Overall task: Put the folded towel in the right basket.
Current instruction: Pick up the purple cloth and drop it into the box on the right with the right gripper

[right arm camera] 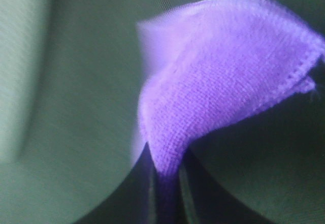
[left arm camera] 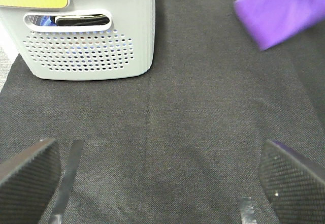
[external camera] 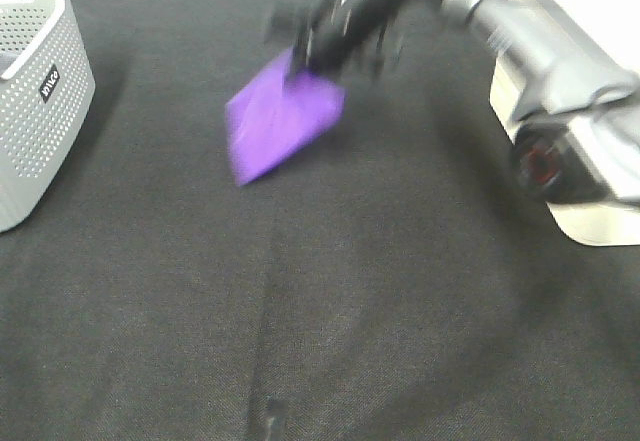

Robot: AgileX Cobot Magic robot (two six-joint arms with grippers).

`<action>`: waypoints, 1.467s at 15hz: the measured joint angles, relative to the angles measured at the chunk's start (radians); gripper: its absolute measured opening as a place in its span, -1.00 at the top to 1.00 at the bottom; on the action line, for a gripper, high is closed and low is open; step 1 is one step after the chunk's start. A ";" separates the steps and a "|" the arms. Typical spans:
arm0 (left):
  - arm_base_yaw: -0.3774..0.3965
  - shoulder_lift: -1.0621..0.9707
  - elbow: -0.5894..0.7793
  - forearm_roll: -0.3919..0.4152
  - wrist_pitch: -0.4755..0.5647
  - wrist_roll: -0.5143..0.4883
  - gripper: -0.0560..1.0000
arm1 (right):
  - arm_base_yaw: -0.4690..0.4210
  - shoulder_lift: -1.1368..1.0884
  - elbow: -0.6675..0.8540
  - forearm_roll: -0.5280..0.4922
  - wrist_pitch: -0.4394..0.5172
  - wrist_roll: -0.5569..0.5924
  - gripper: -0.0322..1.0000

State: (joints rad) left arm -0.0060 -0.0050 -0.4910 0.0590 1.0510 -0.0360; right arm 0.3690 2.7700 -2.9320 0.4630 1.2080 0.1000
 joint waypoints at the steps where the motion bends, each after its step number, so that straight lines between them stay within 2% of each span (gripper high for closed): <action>1: 0.000 0.000 0.000 0.000 0.000 0.000 -0.98 | -0.044 -0.120 -0.018 0.007 0.000 0.006 0.84; 3: 0.000 0.000 0.000 0.000 0.000 0.000 -0.98 | -0.104 -0.265 -0.023 -0.051 0.000 -0.008 0.84; 7: 0.000 0.000 0.000 0.000 0.000 0.000 -0.98 | -0.260 -0.450 -0.004 -0.288 0.004 -0.084 0.84; 9: 0.000 0.000 0.000 0.000 0.000 0.000 -0.98 | -0.355 -0.511 0.093 -0.326 0.004 -0.113 0.84; 11: 0.000 0.000 0.000 0.000 0.000 0.000 -0.98 | -0.425 -0.579 0.255 -0.347 0.006 -0.165 0.84; 12: 0.000 0.000 0.000 0.000 0.000 0.000 -0.98 | -0.452 -0.615 0.377 -0.395 0.013 -0.193 0.84; 15: 0.000 0.000 0.000 0.000 0.000 0.000 -0.98 | -0.465 -0.607 0.512 -0.525 0.018 -0.184 0.84; 16: 0.000 0.000 0.000 0.000 0.000 0.000 -0.98 | -0.465 -0.598 0.530 -0.525 0.018 -0.180 0.78; 17: 0.000 0.000 0.000 0.000 0.000 0.000 -0.98 | -0.465 -0.591 0.540 -0.505 0.018 -0.179 0.57; 18: 0.000 0.000 0.000 0.000 0.000 0.000 -0.98 | -0.465 -0.591 0.540 -0.505 0.018 -0.179 0.57; 20: 0.000 0.000 0.000 0.000 0.000 0.000 -0.98 | -0.464 -0.590 0.553 -0.477 0.018 -0.178 -0.39; 21: 0.000 0.000 0.000 0.000 0.000 0.000 -0.98 | -0.464 -0.590 0.553 -0.475 0.018 -0.179 -0.70; 22: 0.000 0.000 0.000 0.000 0.000 0.000 -0.98 | -0.464 -0.590 0.553 -0.475 0.018 -0.179 -0.85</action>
State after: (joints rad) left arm -0.0060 -0.0050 -0.4910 0.0590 1.0510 -0.0360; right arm -0.0950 2.1800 -2.3790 -0.0120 1.2260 -0.0790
